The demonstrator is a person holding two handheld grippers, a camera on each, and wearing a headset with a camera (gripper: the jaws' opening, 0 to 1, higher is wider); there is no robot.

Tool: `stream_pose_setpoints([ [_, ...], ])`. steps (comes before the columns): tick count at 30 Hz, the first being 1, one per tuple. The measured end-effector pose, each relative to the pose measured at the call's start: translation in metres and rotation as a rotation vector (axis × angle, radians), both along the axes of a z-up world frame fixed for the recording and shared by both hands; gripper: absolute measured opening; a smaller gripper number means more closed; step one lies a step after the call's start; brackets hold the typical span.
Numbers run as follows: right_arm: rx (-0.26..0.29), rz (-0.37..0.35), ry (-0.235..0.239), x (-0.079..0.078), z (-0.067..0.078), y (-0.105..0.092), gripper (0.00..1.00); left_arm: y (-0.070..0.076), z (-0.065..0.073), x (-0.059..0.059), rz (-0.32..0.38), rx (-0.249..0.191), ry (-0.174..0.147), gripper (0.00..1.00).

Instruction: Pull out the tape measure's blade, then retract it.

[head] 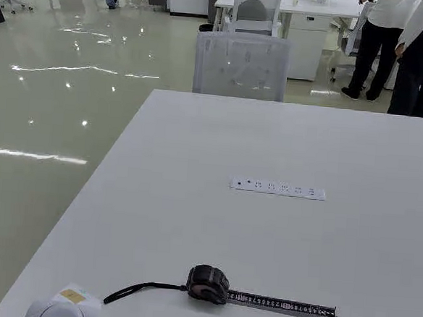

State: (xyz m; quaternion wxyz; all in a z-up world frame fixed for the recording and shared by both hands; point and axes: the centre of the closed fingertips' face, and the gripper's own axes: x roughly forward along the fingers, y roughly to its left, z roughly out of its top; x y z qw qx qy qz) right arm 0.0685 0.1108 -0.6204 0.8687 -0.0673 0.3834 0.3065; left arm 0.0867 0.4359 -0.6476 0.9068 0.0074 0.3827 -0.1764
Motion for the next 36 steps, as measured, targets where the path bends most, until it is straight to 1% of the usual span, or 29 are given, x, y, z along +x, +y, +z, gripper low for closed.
stream_pose_setpoints([
  [3,0.003,0.004,0.004,-0.003,0.001,0.001,1.00,-0.002,0.004,-0.002,0.014,-0.006,0.001,1.00],
  [8,-0.004,0.012,0.002,-0.004,0.001,0.001,1.00,-0.007,0.005,-0.002,0.024,-0.005,0.004,1.00],
  [12,-0.010,0.005,-0.006,0.001,0.002,-0.002,1.00,-0.007,0.005,-0.002,0.044,0.003,0.009,1.00],
  [14,-0.004,0.005,-0.011,0.002,0.003,-0.003,1.00,-0.008,0.006,-0.003,0.037,0.015,0.004,1.00],
  [15,-0.007,0.005,-0.012,0.002,0.003,-0.003,1.00,-0.007,0.005,-0.003,0.036,0.028,0.006,1.00],
  [16,-0.010,0.009,-0.013,0.002,0.003,-0.003,1.00,-0.007,0.005,-0.002,0.035,0.032,0.006,1.00],
  [19,-0.012,0.016,-0.011,0.002,0.003,-0.003,1.00,-0.008,0.004,0.000,0.042,0.027,0.003,1.00],
  [23,-0.014,0.023,-0.011,0.003,0.000,-0.004,1.00,-0.010,-0.002,0.005,0.056,0.018,-0.001,1.00],
  [26,-0.018,0.028,-0.003,0.003,-0.007,-0.005,1.00,-0.015,-0.005,0.009,0.057,0.025,-0.001,1.00],
  [28,-0.020,0.036,0.003,0.004,-0.010,-0.004,1.00,-0.019,-0.007,0.012,0.048,0.022,0.001,1.00],
  [30,-0.019,0.039,0.005,0.006,-0.012,-0.005,1.00,-0.024,-0.010,0.015,0.039,0.029,0.002,1.00],
  [33,-0.017,0.040,0.003,0.011,-0.013,-0.006,1.00,-0.031,-0.012,0.021,0.030,0.023,0.003,1.00],
  [36,-0.023,0.047,0.007,0.017,-0.017,-0.008,0.99,-0.037,-0.016,0.028,0.024,0.031,0.002,1.00],
])
